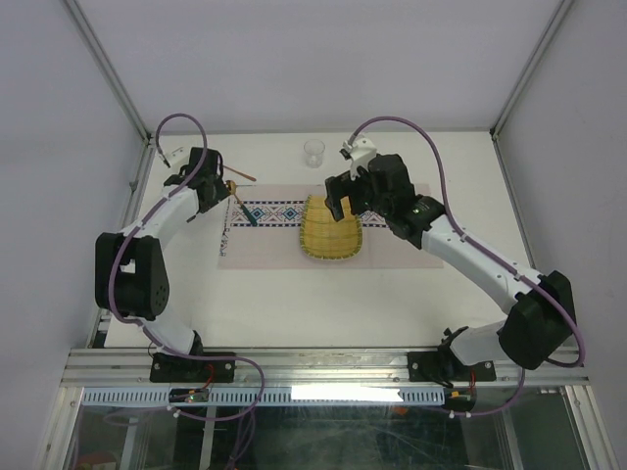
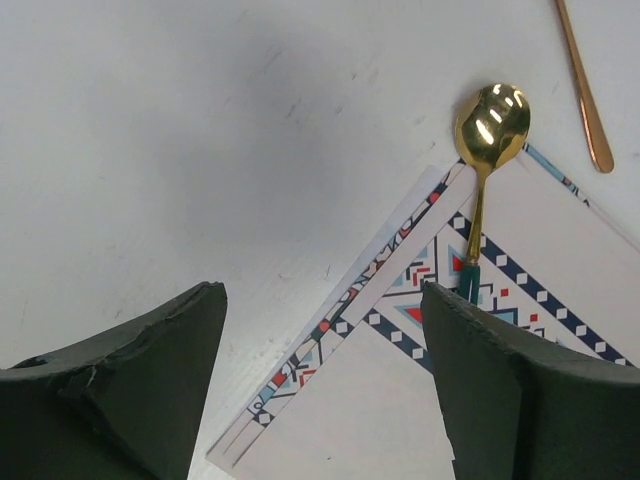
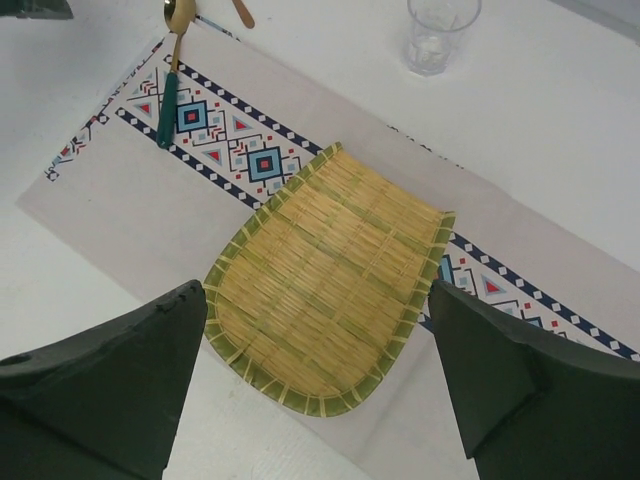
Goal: Set the dinner table for one person
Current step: Place the spoon on the napkin.
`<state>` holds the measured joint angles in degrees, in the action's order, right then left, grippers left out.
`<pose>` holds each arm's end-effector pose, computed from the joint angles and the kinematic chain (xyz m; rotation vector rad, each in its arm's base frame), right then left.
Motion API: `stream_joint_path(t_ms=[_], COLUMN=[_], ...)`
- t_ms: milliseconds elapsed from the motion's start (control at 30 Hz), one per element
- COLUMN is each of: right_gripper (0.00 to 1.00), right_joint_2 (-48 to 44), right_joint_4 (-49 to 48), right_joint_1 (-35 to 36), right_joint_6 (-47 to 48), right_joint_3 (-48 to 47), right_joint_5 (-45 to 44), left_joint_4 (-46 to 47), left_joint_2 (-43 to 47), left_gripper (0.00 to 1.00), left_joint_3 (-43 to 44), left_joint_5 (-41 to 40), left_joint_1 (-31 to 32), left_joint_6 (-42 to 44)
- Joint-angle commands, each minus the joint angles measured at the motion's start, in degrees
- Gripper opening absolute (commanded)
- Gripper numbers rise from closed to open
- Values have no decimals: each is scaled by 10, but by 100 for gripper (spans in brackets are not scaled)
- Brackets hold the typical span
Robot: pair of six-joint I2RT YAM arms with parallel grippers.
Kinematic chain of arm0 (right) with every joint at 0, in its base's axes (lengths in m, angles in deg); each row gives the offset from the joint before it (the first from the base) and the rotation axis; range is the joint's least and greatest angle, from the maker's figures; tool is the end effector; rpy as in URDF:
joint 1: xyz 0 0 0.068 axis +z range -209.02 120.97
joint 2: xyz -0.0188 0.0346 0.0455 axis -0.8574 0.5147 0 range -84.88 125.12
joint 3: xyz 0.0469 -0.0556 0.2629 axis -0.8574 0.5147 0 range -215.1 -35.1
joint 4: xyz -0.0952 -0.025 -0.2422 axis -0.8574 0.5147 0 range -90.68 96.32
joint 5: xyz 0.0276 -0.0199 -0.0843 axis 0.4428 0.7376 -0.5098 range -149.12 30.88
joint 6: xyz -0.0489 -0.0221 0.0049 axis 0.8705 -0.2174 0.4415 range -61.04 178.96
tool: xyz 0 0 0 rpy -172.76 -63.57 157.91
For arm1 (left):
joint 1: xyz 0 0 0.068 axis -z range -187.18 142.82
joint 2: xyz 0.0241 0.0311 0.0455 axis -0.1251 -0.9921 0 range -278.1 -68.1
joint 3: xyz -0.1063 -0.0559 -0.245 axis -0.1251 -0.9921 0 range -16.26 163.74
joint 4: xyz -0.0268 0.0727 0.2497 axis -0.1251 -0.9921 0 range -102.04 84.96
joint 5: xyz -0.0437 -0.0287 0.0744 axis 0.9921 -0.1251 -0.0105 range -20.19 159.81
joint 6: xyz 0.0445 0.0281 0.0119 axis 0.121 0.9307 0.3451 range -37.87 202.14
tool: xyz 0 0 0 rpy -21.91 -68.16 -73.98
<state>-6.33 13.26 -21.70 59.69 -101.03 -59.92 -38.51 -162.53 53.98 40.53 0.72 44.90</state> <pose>0.2531 0.1923 0.3283 -0.6619 1.9465 0.3853 0.3438 -0.0302 0.2424 -0.7888 2.2914 0.3139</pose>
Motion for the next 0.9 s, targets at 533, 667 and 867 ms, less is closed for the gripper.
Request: stream_joint_path(t_ms=[533,667,867], right_gripper=[92,92,90], right_joint_2=[374,463,552], right_joint_4=[24,50,54], right_joint_1=[57,72,87], right_joint_6=[16,17,5], right_joint_3=[-382,-485,-557], right_joint_5=[97,110,126], left_joint_4=[60,64,109], left_joint_2=[43,32,9], left_gripper=[85,85,86], left_joint_3=[9,24,33], left_joint_5=[32,47,104], left_joint_1=[-103,-118,-139], left_joint_6=[3,0,2])
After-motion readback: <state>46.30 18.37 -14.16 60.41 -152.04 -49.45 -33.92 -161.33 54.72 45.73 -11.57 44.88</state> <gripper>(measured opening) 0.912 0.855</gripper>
